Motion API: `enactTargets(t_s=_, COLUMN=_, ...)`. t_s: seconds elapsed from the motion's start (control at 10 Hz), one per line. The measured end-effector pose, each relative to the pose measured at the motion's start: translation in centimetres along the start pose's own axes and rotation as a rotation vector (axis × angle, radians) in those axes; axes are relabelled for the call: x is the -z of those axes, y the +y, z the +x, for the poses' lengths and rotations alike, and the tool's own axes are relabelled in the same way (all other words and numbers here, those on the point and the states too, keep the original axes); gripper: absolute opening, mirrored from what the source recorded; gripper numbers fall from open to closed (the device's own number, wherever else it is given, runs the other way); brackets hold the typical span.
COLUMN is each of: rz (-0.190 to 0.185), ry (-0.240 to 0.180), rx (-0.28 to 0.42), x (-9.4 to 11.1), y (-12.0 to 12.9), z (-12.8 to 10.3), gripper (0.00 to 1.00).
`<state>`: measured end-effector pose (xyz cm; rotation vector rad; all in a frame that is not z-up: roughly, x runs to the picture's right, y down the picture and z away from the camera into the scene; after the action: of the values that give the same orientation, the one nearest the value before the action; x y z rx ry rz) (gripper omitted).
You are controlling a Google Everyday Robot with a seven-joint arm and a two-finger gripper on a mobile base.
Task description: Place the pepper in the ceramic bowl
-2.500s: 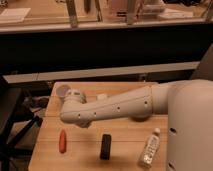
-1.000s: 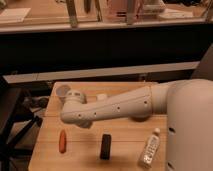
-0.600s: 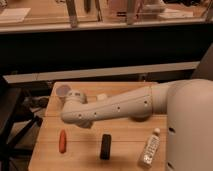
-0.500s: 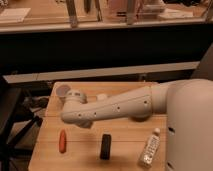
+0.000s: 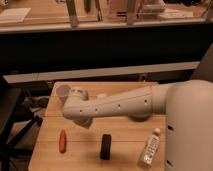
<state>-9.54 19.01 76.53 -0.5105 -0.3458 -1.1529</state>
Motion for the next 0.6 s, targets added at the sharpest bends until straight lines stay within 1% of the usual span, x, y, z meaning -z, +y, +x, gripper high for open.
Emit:
enactTargets(t_s=0.2, rz=0.039, ry=-0.045, rx=0.022, x=-0.3, y=-0.9, z=-0.3, gripper=0.03)
enactTargets(t_s=0.3, rz=0.050, ry=-0.065, rx=0.041, x=-0.5, y=-1.7, z=-0.7, gripper=0.03)
enactTargets(t_s=0.5, rz=0.064, ry=-0.104, rx=0.085, x=-0.9, y=-3.8, z=-1.8, gripper=0.03)
enactTargets(t_s=0.6, rz=0.063, ry=-0.126, rx=0.113, x=-1.1, y=-4.8, z=-2.4, gripper=0.03)
